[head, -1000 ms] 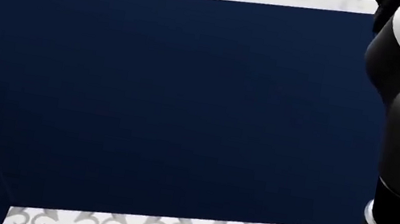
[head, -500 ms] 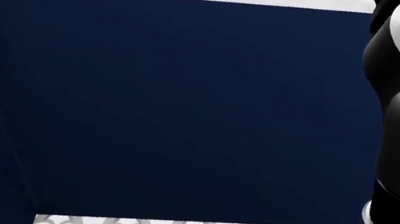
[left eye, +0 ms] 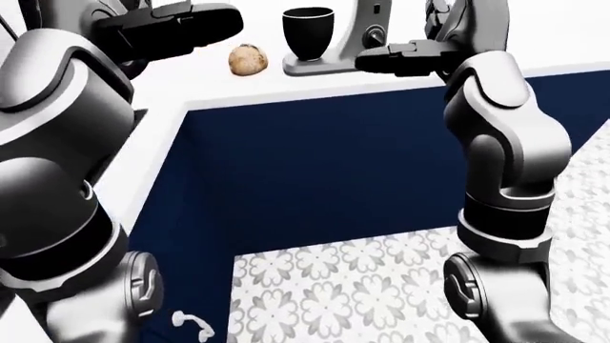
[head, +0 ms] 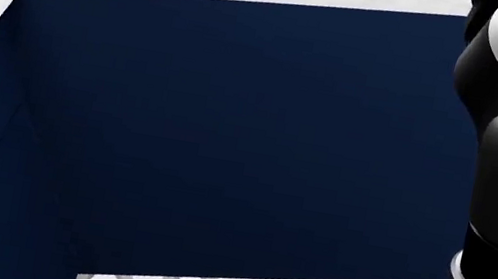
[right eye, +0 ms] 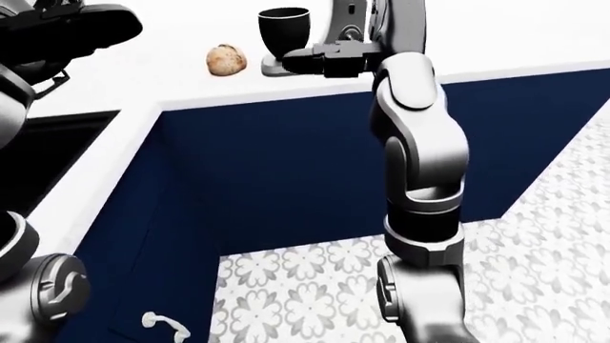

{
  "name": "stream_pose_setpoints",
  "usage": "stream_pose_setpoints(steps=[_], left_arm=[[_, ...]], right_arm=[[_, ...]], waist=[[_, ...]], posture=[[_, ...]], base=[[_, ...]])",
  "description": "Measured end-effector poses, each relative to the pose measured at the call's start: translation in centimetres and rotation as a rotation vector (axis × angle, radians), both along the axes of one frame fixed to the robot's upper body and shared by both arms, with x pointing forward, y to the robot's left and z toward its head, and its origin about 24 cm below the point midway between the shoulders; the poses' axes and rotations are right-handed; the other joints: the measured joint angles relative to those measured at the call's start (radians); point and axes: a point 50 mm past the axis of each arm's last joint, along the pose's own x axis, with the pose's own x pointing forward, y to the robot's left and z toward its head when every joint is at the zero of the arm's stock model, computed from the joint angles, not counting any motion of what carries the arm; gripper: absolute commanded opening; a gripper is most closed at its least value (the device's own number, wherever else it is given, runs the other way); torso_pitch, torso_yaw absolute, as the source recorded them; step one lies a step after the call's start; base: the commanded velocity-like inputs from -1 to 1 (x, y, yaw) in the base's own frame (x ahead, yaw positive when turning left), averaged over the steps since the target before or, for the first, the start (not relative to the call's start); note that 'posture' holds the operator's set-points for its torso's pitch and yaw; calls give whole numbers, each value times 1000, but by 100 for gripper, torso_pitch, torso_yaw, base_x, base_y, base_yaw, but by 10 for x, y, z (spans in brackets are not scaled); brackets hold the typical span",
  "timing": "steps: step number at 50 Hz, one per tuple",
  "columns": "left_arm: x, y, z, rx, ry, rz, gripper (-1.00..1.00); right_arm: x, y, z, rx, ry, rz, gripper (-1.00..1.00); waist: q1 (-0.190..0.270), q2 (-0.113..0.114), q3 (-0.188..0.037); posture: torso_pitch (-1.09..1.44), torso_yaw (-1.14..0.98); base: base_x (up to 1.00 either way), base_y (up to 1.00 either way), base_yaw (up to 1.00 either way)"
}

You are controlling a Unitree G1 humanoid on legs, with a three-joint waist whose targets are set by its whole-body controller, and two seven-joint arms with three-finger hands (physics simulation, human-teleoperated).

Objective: Place the bread in the stand mixer bowl.

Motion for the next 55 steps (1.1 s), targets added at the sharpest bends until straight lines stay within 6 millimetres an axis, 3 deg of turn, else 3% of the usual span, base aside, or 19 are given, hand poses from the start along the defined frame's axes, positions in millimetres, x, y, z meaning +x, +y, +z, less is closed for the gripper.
stream_pose_setpoints(steps=[2, 12, 14, 17, 19, 22, 25, 30, 33, 38, 43, 48, 55], left_arm=[[2, 2, -2, -3, 18, 17, 100], [0, 0, 3, 3, -10, 5, 100], [0, -3, 0, 6, -4, -8, 100], [3, -8, -4, 23, 27, -30, 100], [3, -7, -2, 20, 21, -28, 100], [-1, -6, 3, 14, -9, -22, 100], [-2, -5, 4, 13, -19, -20, 100], [2, 2, -2, -1, 19, 19, 100], [-2, -1, 4, 5, -15, 4, 100], [0, 1, 2, -1, -1, 10, 100], [1, 1, 1, 0, 7, 14, 100], [1, -3, -2, 11, 17, -4, 100], [1, -4, -1, 12, 13, -14, 100]], right_arm=[[2, 3, -3, -8, 19, 15, 100], [-2, -1, 6, 0, -26, 0, 100], [-1, -4, 4, 3, -18, -11, 100], [2, -9, -3, 10, 21, -36, 100], [2, -9, -1, 6, 17, -37, 100], [-1, -7, 4, 3, -13, -29, 100], [-2, -6, 6, 4, -24, -23, 100], [1, 3, -2, -10, 16, 16, 100], [-1, -1, 3, 3, -9, 7, 100], [-3, 2, 6, -5, -27, 15, 100], [0, 3, 2, -7, -6, 18, 100], [2, -1, -4, -2, 19, -1, 100], [2, -3, -2, -1, 11, -7, 100]], waist=[[0, -9, 1], [-7, -111, -5], [-18, -96, -3], [-11, -106, -15], [-4, -92, -15], [-5, -48, -4], [-9, 15, -10], [-2, -20, -1], [-9, -36, 22], [-7, -58, 37], [12, -107, 31], [8, -73, 23], [-1, -45, 8]], posture=[[0, 0], [0, 0], [0, 0], [0, 0], [0, 0], [0, 0], [0, 0], [0, 0], [0, 0], [0, 0], [0, 0], [0, 0], [0, 0]], base=[[0, 33, 0], [0, 33, 0], [0, 33, 0], [0, 33, 0], [0, 33, 0], [0, 33, 0], [0, 33, 0], [0, 26, 0], [0, 0, 0], [0, 0, 0], [0, 0, 0], [0, 0, 0], [5, 0, 0]])
